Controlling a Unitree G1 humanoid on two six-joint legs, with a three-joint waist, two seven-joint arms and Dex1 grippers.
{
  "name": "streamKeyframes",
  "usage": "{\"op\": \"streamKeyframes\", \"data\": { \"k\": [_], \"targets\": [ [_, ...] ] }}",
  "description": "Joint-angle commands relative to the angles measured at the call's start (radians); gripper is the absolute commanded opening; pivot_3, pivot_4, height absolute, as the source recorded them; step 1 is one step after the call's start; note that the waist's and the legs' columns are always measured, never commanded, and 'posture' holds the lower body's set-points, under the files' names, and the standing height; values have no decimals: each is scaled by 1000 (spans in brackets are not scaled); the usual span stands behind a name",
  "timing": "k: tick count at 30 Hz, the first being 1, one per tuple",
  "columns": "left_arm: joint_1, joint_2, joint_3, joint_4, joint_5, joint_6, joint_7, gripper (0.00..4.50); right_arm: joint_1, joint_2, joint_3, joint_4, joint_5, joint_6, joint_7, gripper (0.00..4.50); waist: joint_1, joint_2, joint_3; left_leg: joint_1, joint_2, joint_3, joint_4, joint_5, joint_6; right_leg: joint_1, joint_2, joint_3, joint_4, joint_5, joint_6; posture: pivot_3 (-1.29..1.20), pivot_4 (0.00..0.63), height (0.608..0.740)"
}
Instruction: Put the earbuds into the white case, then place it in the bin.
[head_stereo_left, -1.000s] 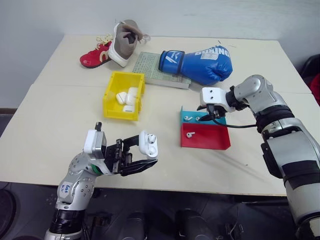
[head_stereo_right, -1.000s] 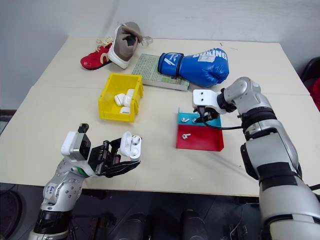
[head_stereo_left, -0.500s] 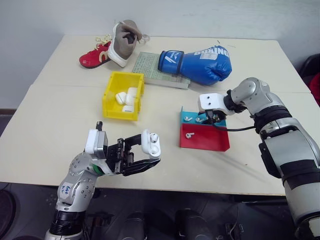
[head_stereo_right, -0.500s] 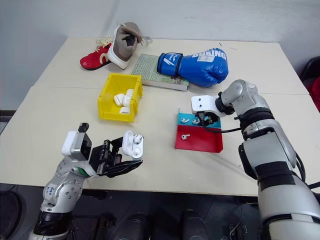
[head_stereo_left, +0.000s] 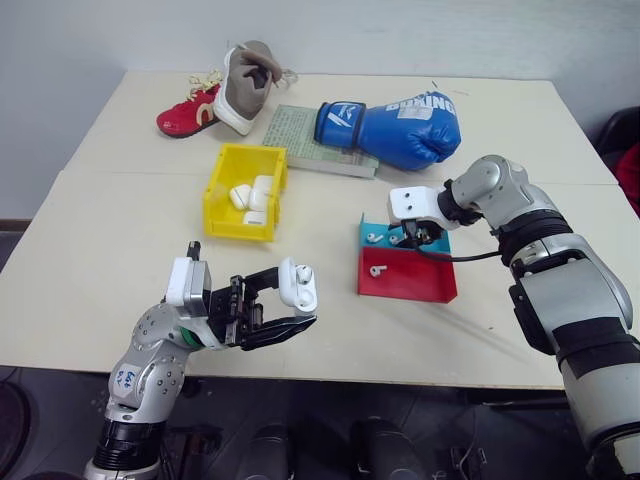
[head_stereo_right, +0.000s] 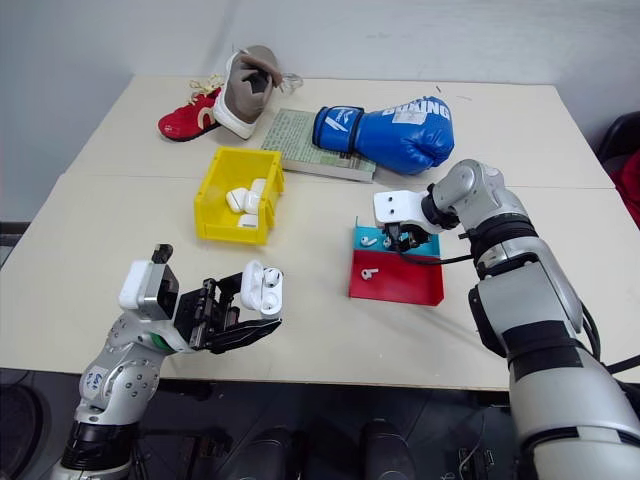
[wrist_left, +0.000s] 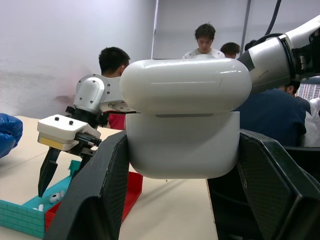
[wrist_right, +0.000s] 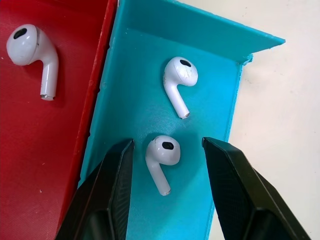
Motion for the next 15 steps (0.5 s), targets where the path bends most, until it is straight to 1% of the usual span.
{"op": "streamKeyframes", "data": {
  "k": [1, 15],
  "targets": [
    [-3, 6, 18, -24, -18, -5, 1, 2773, 0, -2, 9, 10, -15, 14, 23, 2201, 0, 0, 0, 0, 0, 0, 0, 0, 0, 0, 0, 0, 0, 0, 0, 0, 150, 740],
    [5, 3, 7, -39, -13, -7, 14, 2773, 14, -20, 7, 12, -14, 50, 52, 2201, 2, 0, 0, 1, 0, 0, 0, 0, 0, 1, 0, 0, 0, 0, 0, 0, 150, 740]
  ]
}}
